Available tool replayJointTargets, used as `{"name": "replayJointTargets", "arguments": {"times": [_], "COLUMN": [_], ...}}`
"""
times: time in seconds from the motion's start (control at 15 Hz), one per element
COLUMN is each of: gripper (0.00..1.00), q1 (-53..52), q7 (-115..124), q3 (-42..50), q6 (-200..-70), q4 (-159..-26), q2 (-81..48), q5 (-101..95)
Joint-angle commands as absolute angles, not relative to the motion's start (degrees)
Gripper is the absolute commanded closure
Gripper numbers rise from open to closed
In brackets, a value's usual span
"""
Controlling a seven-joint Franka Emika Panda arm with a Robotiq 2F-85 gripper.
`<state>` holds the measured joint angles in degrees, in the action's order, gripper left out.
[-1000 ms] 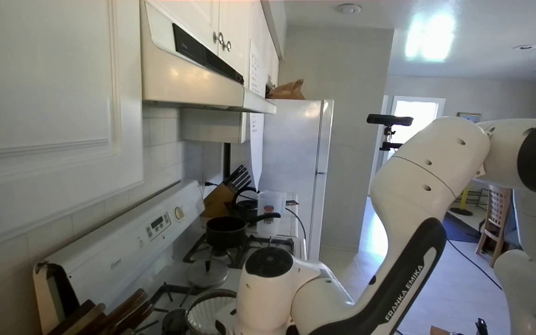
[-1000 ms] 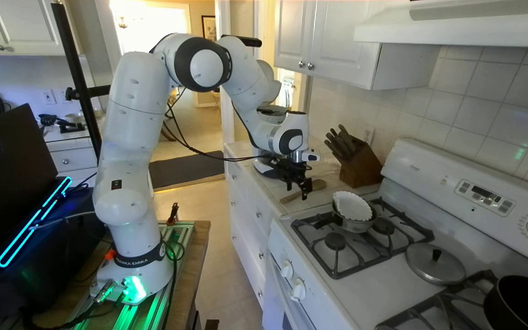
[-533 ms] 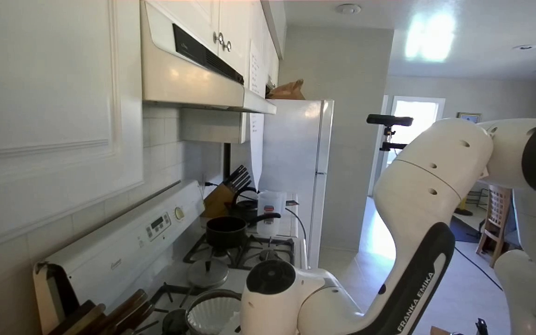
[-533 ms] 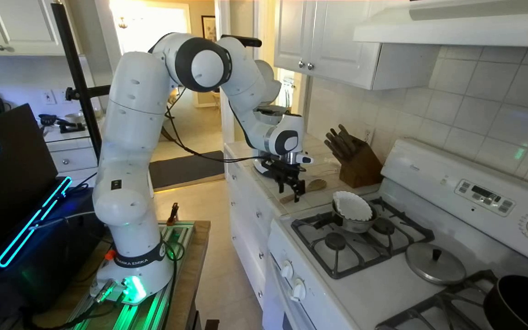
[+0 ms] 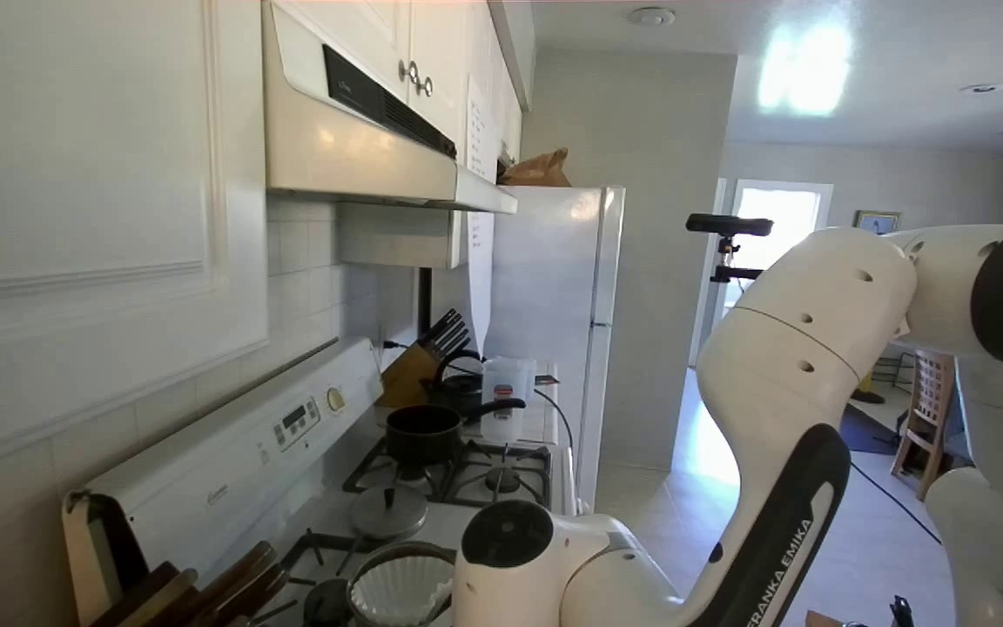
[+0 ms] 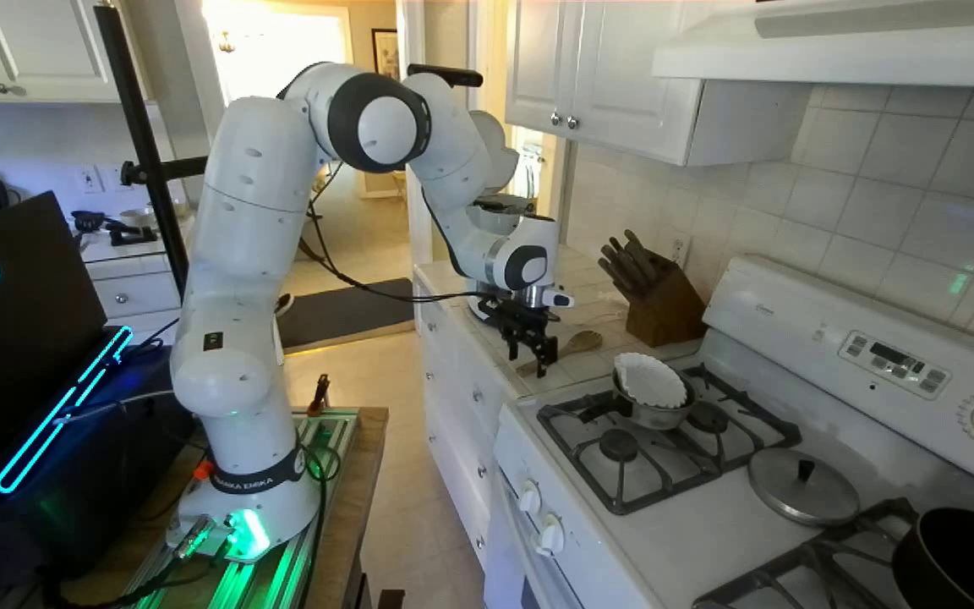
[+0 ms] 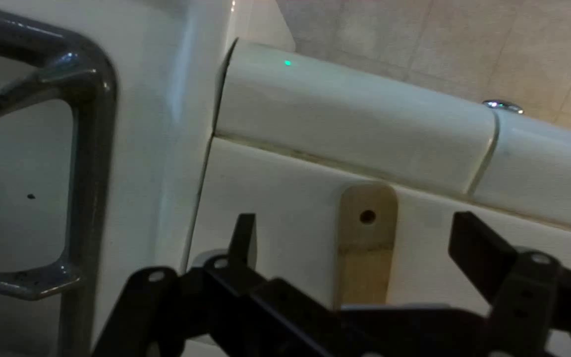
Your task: Use the spoon to stir the contents of the pan
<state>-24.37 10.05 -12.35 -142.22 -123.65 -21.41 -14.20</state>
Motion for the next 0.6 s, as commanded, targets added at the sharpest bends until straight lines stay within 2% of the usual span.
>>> {"name": "replayJointTargets", "arguments": {"times": [0.0, 0.07, 0.13, 0.2, 0.53], "gripper": [0.0, 0.0, 0.25, 0.26, 0.62], "q1": [-23.33, -23.38, -23.42, -23.52, -23.92], "q7": [8.41, 8.54, 8.62, 8.74, 9.24], "q3": [-13.43, -13.44, -13.49, -13.48, -13.75], "q6": [-142.25, -142.39, -142.59, -142.76, -143.94], "q4": [-122.76, -122.56, -122.38, -122.29, -121.2], "q2": [-23.04, -23.4, -23.73, -23.92, -24.37], "q5": [-12.19, -12.13, -12.0, -12.03, -12.08]}}
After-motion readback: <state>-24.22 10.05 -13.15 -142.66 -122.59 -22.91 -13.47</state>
